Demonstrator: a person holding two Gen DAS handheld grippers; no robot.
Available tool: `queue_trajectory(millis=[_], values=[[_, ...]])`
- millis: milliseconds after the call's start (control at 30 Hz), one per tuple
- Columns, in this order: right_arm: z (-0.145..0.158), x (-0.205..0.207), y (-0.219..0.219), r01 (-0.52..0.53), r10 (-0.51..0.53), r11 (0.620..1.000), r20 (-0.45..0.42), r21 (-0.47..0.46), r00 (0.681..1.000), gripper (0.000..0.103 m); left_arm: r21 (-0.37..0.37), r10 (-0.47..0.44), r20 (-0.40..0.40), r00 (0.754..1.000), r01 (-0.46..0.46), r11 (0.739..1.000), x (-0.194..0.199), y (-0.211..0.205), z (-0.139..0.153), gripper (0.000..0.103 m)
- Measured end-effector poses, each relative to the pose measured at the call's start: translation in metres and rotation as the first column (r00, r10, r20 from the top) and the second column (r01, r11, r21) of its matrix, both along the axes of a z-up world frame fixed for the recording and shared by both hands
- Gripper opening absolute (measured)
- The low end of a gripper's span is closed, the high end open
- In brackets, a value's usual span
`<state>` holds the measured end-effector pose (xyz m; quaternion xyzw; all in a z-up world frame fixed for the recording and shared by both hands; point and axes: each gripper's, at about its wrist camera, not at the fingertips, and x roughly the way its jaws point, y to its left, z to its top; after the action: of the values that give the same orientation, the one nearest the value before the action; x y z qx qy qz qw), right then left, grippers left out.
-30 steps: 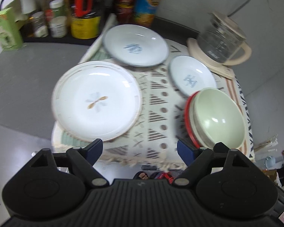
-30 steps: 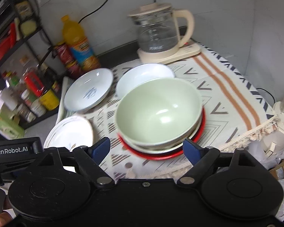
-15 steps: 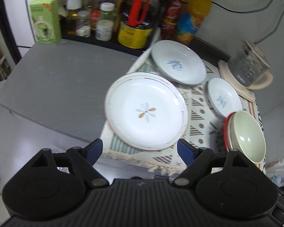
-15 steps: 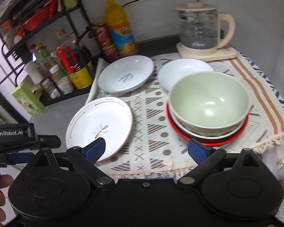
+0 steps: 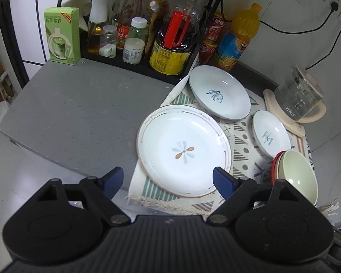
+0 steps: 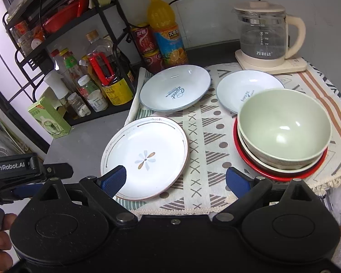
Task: Organize plates and bowls
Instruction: 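Move both grippers toward the white plate printed 'Sweet', then grasp the rim of the 'Sweet' plate and tilt it up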
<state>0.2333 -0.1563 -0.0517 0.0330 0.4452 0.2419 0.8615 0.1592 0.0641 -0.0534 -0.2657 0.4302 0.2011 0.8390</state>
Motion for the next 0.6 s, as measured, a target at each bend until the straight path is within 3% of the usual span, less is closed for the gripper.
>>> queue_trajectory(millis=[200, 467, 600], values=[[-0.001, 0.016, 0.008, -0.012, 0.012, 0.999, 0.011, -0.032, 1.000, 0.092, -0.008, -0.023, 0.027, 0.999, 0.023, 1.000, 0.028, 0.006, -0.004, 0.084], [-0.007, 0.062, 0.034, -0.021, 0.021, 1.000, 0.005, -0.017, 1.000, 0.089, -0.048, 0.002, 0.007, 1.000, -0.002, 0.999, 0.078, 0.038, -0.021, 0.084], [-0.019, 0.089, 0.047, -0.003, 0.003, 1.000, -0.027, -0.016, 1.000, 0.078, -0.063, -0.013, 0.007, 1.000, 0.013, 0.998, 0.108, 0.049, -0.032, 0.083]])
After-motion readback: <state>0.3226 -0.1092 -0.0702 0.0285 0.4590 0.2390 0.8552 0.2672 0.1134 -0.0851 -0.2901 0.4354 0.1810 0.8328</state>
